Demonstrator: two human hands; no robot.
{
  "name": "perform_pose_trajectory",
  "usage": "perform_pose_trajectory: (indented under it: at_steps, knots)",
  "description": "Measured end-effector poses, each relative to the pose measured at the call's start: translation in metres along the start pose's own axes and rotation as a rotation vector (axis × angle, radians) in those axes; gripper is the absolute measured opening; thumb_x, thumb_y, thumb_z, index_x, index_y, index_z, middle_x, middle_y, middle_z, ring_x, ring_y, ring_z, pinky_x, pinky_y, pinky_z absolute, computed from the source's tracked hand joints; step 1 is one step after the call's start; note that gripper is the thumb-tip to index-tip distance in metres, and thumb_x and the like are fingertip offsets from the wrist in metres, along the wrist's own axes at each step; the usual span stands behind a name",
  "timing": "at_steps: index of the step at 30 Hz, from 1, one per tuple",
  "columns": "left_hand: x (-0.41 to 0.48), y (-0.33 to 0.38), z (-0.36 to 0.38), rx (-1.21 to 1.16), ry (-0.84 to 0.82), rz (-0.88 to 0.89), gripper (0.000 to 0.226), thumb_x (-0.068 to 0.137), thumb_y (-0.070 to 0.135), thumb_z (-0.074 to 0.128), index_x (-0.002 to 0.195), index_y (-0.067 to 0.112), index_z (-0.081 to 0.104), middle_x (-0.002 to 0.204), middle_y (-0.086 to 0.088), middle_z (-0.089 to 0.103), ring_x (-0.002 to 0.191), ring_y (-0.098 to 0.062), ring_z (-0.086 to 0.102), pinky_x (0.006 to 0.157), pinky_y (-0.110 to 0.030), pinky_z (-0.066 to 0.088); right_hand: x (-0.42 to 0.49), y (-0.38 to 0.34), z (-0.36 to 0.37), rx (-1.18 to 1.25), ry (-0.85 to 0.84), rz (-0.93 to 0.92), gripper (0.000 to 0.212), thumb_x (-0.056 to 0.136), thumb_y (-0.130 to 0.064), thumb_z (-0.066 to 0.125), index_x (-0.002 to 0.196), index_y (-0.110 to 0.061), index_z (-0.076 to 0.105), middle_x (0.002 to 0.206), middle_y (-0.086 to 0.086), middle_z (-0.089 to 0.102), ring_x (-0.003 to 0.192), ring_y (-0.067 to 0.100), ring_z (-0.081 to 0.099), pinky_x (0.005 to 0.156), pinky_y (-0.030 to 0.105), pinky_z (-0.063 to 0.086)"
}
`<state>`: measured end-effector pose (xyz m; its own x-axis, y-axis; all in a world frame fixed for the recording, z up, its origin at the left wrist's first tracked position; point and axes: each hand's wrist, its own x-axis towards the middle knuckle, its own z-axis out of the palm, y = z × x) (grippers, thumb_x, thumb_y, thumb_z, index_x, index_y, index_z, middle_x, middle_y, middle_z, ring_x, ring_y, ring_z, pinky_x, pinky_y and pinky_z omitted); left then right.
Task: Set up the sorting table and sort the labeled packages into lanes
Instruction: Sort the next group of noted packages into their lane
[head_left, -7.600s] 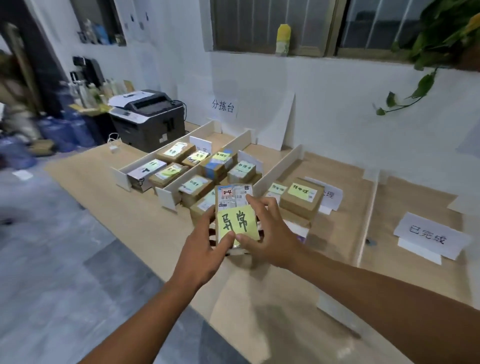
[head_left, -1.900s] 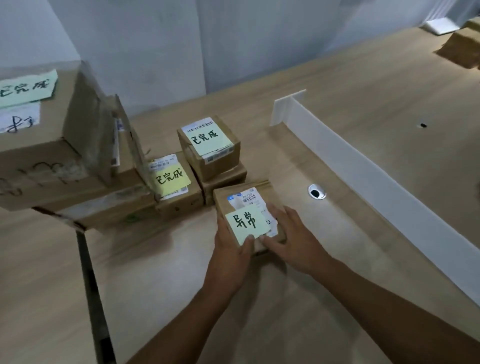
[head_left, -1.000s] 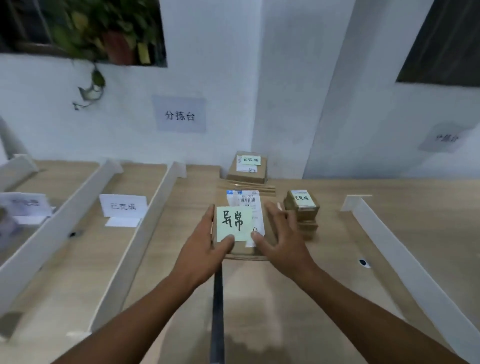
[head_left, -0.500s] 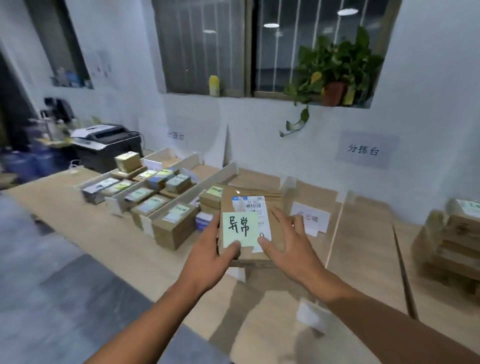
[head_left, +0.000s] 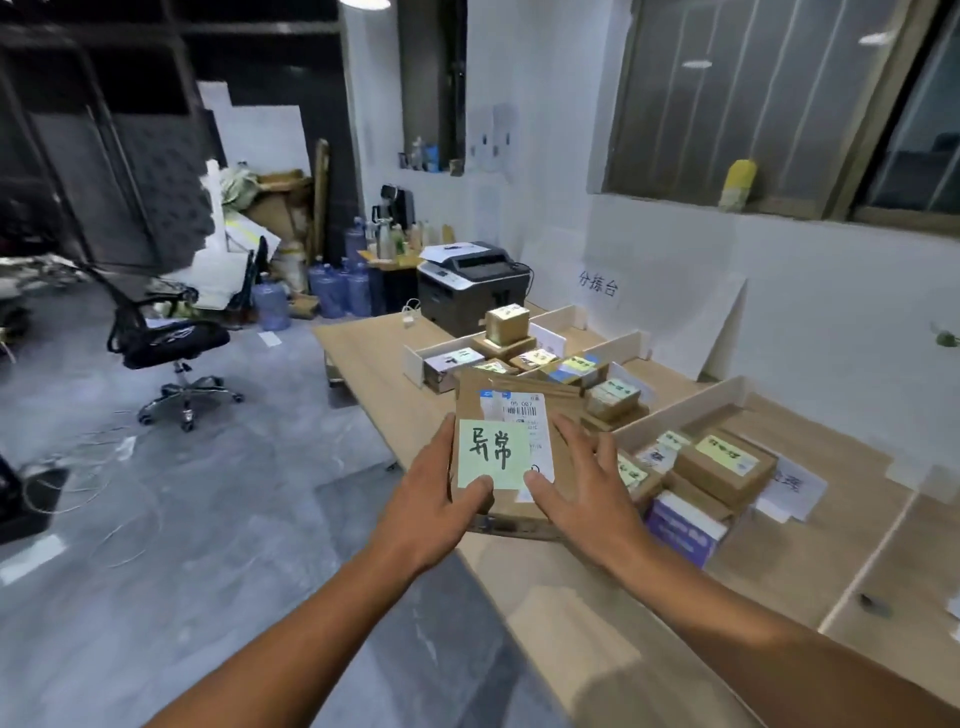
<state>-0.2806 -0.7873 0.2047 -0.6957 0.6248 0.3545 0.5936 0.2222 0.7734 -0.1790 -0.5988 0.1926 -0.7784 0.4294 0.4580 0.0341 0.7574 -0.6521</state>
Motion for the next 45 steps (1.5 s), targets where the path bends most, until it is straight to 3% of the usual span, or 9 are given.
perform_pose_trajectory:
  at_steps: [12,16,22,25,27,30,35,41,45]
  knots:
    - [0.235,-0.162,-0.081,0.066,-0.009,-0.104,0.058,0.078,0.064,0.051,0.117,0.088,0.016,0.106,0.053,0.053,0.106,0.026,0.051,0.067,0.0,0.046,0.245,0.05,0.184,0.157,-0.084,0.04,0.07,0.09,-0.055,0.064,0.148,-0.049,0.024,0.117,-0.005,0.031,0.122,0.019,0.052,0.08,0.031,0.062]
    - [0.304,-0.219,-0.092,0.08,-0.051,-0.137,0.059,0.083,0.062,0.05,0.127,0.081,0.017,0.119,0.042,0.056,0.11,0.019,0.055,0.072,-0.003,0.049,0.31,0.064,0.227,0.051,-0.091,0.097,0.072,0.083,-0.067,0.052,0.145,-0.053,0.018,0.118,-0.007,0.028,0.117,0.017,0.052,0.079,0.015,0.054]
    - [0.427,-0.325,-0.087,0.013,-0.206,-0.099,0.062,0.088,0.052,0.056,0.139,0.07,0.025,0.125,0.042,0.056,0.113,0.014,0.057,0.081,-0.014,0.053,0.4,0.112,0.303,0.004,-0.07,0.268,0.073,0.082,-0.068,0.051,0.143,-0.059,0.013,0.117,-0.011,0.024,0.117,0.018,0.049,0.082,0.037,0.062]
    - [0.492,-0.369,-0.083,-0.012,-0.29,-0.055,0.063,0.088,0.05,0.057,0.134,0.075,0.021,0.122,0.048,0.052,0.114,0.019,0.052,0.08,-0.01,0.048,0.445,0.134,0.333,-0.029,-0.011,0.332,0.072,0.079,-0.073,0.047,0.139,-0.066,0.008,0.115,-0.016,0.021,0.116,0.016,0.043,0.083,0.033,0.061]
    - [0.535,-0.393,-0.079,-0.049,-0.361,-0.034,0.063,0.088,0.049,0.058,0.13,0.078,0.021,0.123,0.046,0.053,0.114,0.018,0.053,0.076,-0.009,0.049,0.471,0.144,0.346,-0.044,0.031,0.396,0.07,0.078,-0.073,0.047,0.134,-0.073,0.006,0.129,-0.018,0.019,0.122,0.014,0.041,0.083,0.026,0.059]
    - [0.595,-0.415,-0.067,-0.105,-0.474,-0.017,0.065,0.086,0.049,0.06,0.13,0.078,0.022,0.128,0.04,0.055,0.116,0.01,0.059,0.074,-0.011,0.055,0.506,0.16,0.359,-0.067,0.081,0.512,0.075,0.078,-0.075,0.048,0.141,-0.068,0.008,0.151,-0.007,0.016,0.139,0.027,0.039,0.103,0.047,0.052]
    - [0.671,-0.439,-0.017,-0.168,-0.651,0.011,0.062,0.088,0.04,0.065,0.132,0.069,0.033,0.131,0.031,0.06,0.116,0.005,0.062,0.077,-0.028,0.063,0.541,0.194,0.361,-0.125,0.163,0.684,0.077,0.08,-0.071,0.048,0.144,-0.063,0.007,0.125,-0.013,0.022,0.121,0.021,0.052,0.102,0.04,0.05]
    - [0.728,-0.481,0.06,-0.155,-0.787,0.021,0.063,0.085,0.049,0.061,0.124,0.081,0.023,0.109,0.056,0.052,0.104,0.025,0.055,0.062,-0.003,0.05,0.565,0.276,0.375,-0.176,0.188,0.859,0.077,0.081,-0.075,0.045,0.146,-0.06,0.008,0.128,-0.009,0.022,0.125,0.027,0.046,0.104,0.048,0.049]
    - [0.753,-0.502,0.103,-0.167,-0.904,-0.041,0.066,0.087,0.039,0.063,0.132,0.072,0.027,0.128,0.031,0.06,0.118,-0.004,0.062,0.084,-0.033,0.062,0.575,0.321,0.392,-0.192,0.207,0.986,0.078,0.083,-0.075,0.047,0.147,-0.061,0.003,0.131,-0.007,0.023,0.123,0.027,0.048,0.101,0.048,0.051]
